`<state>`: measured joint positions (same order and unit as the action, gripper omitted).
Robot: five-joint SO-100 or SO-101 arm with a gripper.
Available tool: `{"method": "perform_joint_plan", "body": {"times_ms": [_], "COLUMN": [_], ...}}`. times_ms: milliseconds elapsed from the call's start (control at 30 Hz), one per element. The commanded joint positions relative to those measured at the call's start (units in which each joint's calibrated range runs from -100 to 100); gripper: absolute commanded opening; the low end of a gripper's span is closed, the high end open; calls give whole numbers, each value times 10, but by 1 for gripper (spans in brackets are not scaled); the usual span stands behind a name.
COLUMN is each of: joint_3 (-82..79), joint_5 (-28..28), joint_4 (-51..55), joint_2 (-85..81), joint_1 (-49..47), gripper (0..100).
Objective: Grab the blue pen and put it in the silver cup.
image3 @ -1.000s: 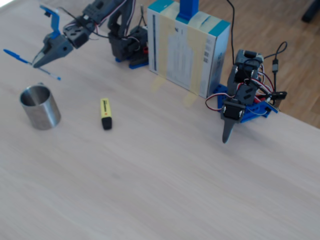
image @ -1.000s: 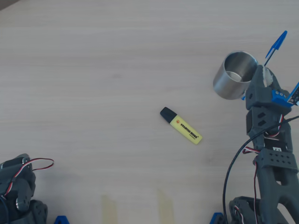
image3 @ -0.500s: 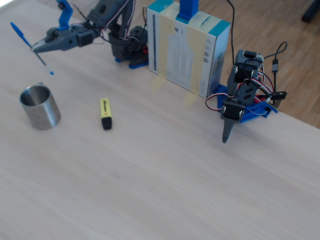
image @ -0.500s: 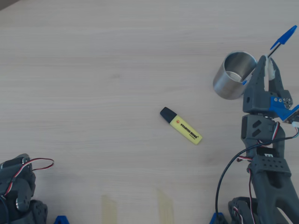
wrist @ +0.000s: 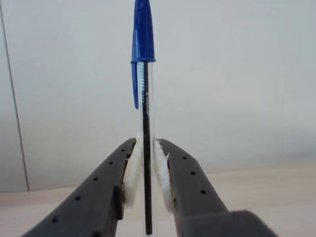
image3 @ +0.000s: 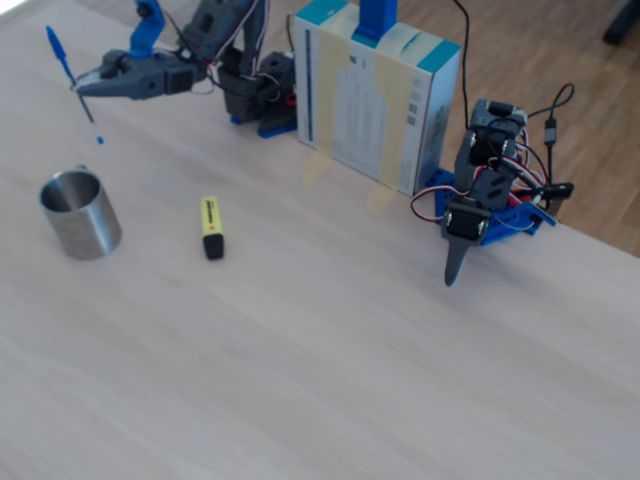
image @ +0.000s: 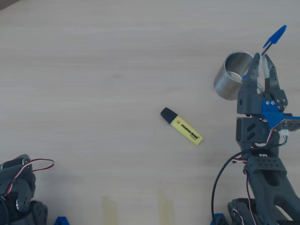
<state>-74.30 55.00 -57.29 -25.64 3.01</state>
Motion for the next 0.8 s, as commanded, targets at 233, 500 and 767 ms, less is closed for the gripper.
{"method": "perform_joint_plan", "body": {"times_ms": [233, 500, 767], "joint_3": [8, 29, 97], "joint_5": [-22, -23, -24], "joint_4": [-69, -104, -104], "joint_2": [38, 85, 154], "joint_1": [14, 14, 11], "gripper": [2, 2, 2]}}
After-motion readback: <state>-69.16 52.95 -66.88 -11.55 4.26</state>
